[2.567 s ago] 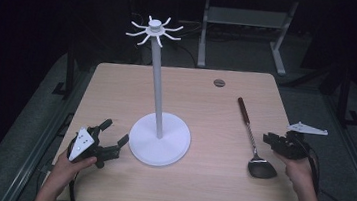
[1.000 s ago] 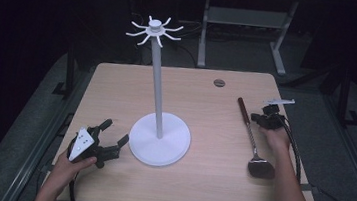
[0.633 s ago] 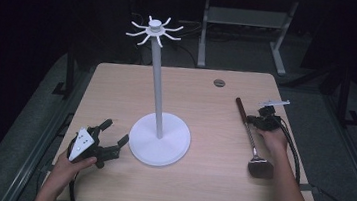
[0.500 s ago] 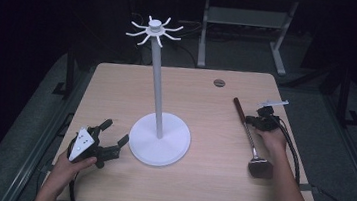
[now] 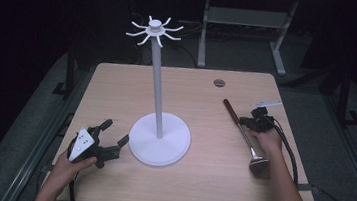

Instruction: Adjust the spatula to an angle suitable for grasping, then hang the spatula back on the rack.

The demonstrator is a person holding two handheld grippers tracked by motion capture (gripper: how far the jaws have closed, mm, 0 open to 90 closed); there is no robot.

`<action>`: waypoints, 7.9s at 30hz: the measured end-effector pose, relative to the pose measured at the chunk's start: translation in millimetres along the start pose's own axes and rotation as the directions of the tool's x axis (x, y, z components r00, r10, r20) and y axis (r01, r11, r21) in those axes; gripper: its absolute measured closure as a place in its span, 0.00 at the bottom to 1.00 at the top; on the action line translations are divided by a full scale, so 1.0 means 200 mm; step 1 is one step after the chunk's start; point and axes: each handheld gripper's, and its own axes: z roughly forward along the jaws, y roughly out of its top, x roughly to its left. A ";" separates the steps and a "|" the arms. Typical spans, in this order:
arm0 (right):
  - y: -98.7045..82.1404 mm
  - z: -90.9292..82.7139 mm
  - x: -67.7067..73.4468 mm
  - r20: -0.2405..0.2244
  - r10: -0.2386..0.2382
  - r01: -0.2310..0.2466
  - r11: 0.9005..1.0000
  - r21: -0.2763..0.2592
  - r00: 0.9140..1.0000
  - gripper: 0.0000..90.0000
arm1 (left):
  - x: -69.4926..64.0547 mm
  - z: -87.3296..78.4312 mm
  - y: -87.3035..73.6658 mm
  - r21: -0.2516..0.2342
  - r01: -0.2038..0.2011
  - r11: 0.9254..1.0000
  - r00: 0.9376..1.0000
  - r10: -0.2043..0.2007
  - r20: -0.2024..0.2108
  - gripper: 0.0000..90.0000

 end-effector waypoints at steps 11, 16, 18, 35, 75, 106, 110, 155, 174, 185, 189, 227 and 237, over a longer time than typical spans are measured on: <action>0.01 0.01 0.05 -0.047 -0.031 0.031 1.000 -0.002 0.998 1.00 | 0.00 0.00 0.00 -0.001 -0.001 1.000 1.000 0.001 0.003 0.15; 0.02 0.02 0.08 -0.069 -0.053 0.054 0.999 0.004 0.996 1.00 | 0.00 0.00 0.00 -0.001 -0.001 1.000 1.000 0.001 0.003 0.15; 0.02 0.02 0.09 -0.075 -0.049 0.050 0.999 0.003 0.996 1.00 | 0.00 0.00 0.00 0.001 -0.003 1.000 1.000 0.003 0.005 0.15; 0.04 0.01 0.18 -0.147 -0.090 0.090 0.996 -0.010 0.985 1.00 | 0.00 0.00 0.00 -0.004 0.005 1.000 1.000 -0.004 0.011 0.15; -0.06 -0.22 0.24 -0.203 -0.160 0.166 0.986 0.010 0.966 0.81 | -0.01 0.00 0.00 -0.001 -0.004 1.000 1.000 0.004 0.005 0.15; 0.21 0.06 0.42 -0.233 -0.286 0.348 0.889 0.297 0.929 0.65 | -0.01 0.00 0.00 -0.001 -0.004 1.000 1.000 0.004 0.003 0.15; 0.24 0.09 0.43 -0.232 -0.283 0.351 0.869 0.348 0.931 0.66 | 0.00 0.00 0.00 -0.001 -0.002 1.000 1.000 0.002 0.003 0.15; 0.36 0.11 0.45 -0.215 -0.237 0.307 0.865 0.396 0.947 0.81 | 0.00 0.00 0.00 0.000 0.002 1.000 1.000 -0.002 0.006 0.15; 0.35 -0.19 0.42 -0.254 -0.205 0.223 0.974 0.044 0.945 0.81 | 0.00 0.00 0.00 0.002 0.001 1.000 1.000 -0.001 -0.001 0.15; 0.32 -0.30 0.37 -0.279 -0.198 0.185 0.980 -0.072 0.940 0.81 | 0.00 0.00 0.00 0.000 0.000 1.000 1.000 0.000 0.000 0.15; 0.32 -0.33 0.35 -0.284 -0.192 0.170 0.980 -0.099 0.939 0.81 | 0.00 0.00 0.00 0.001 -0.002 1.000 1.000 0.002 0.000 0.15; 0.41 -0.67 0.46 -0.378 -0.283 0.105 0.898 -0.428 0.882 0.81 | -0.01 0.00 0.00 -0.001 -0.004 1.000 1.000 0.004 0.000 0.15; 0.44 -0.73 0.53 -0.373 -0.323 0.120 0.872 -0.475 0.869 0.81 | 0.00 0.00 0.00 -0.004 -0.002 1.000 1.000 0.002 -0.001 0.15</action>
